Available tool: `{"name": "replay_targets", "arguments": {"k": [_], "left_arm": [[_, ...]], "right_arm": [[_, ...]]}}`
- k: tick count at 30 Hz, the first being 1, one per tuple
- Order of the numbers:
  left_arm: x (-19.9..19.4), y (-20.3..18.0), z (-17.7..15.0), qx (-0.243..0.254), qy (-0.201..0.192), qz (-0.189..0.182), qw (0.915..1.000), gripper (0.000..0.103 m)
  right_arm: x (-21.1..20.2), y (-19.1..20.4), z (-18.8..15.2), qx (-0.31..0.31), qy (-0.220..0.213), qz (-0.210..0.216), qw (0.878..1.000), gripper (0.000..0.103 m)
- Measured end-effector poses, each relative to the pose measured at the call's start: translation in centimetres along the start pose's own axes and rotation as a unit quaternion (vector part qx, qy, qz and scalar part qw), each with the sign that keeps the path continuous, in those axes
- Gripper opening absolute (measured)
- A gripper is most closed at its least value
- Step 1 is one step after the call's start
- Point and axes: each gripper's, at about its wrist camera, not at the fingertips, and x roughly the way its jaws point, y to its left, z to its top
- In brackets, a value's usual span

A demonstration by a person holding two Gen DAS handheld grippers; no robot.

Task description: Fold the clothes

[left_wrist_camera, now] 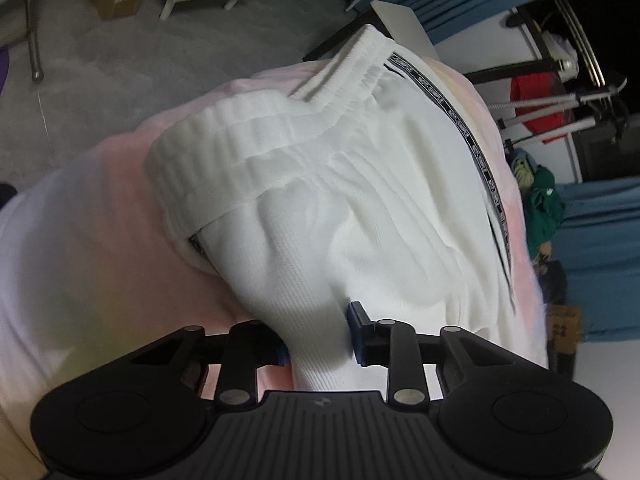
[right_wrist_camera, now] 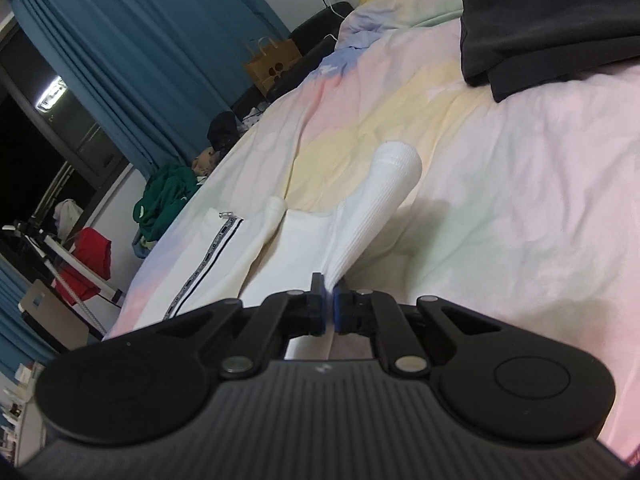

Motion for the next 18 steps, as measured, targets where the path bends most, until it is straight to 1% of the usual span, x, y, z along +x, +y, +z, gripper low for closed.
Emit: {"name": "replay_targets", "arguments": {"k": [3,5,10,12,15,16,18], "left_arm": [[-0.1,-0.3,-0.1,0.001,-0.007,-0.001,1.0,0.017],[-0.3,-0.3,-0.1,-0.001,-0.013,-0.007,0.9999,0.016],[-1.4,-1.4,-0.2,0.025,-0.039,-0.027,0.9985,0.013],[-1.9,-2.3,0.0,0.043,-0.049,-0.036,0.9972,0.012],[-3.2,-4.0,0.3,0.057,-0.064,-0.049,0.9951,0.012],[-3.6,-4.7,0.6,0.06,-0.071,-0.053,0.9942,0.012],[-4.3,-6.4,1.2,0.065,-0.09,-0.062,0.9918,0.012]], "right_arm": [[-0.6,0.3,0.0,-0.004,-0.007,0.0,1.0,0.006],[-1.0,0.6,0.0,-0.01,-0.011,0.001,1.0,0.006],[-1.6,1.2,0.1,-0.013,-0.025,-0.001,1.0,0.006],[-1.7,1.3,0.3,0.003,-0.028,-0.001,1.0,0.006],[-1.6,2.1,1.0,0.034,-0.035,0.005,0.999,0.006],[-1.5,2.6,1.3,0.037,-0.039,0.007,0.999,0.006],[-1.1,4.4,2.0,0.023,-0.049,0.012,0.998,0.006]]}}
